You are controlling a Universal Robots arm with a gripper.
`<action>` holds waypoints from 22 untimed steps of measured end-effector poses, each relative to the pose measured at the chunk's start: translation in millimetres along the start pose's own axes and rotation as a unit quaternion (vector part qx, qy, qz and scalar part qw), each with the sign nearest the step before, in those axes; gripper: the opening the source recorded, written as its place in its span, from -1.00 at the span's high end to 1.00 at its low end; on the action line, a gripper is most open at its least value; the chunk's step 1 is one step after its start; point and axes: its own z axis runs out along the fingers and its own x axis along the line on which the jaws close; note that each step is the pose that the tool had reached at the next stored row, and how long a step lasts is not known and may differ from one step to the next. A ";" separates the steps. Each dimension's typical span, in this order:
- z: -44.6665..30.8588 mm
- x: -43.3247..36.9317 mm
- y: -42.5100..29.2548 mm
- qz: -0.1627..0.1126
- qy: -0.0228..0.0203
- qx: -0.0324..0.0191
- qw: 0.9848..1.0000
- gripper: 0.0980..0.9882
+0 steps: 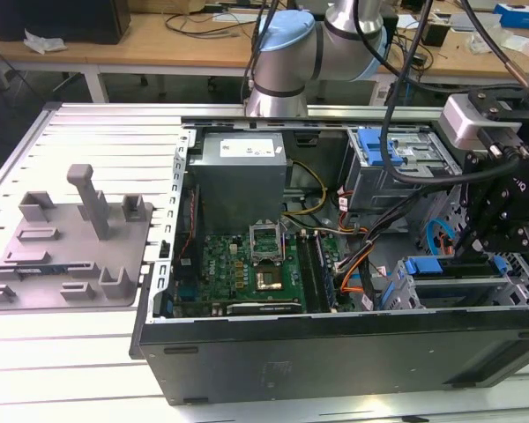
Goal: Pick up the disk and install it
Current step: 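Insert the second disk wire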
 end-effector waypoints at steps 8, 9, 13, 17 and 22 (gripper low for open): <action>3.6 0.0 -0.3 0.000 0.000 0.000 1.000 0.86; 4.0 0.0 -0.3 0.000 0.000 0.000 1.000 0.86; 5.6 0.0 -0.3 0.000 0.000 0.000 1.000 0.86; 7.2 0.0 -0.1 -0.002 0.000 0.000 1.000 0.86; -6.0 0.0 0.5 -0.002 0.000 0.000 1.000 0.55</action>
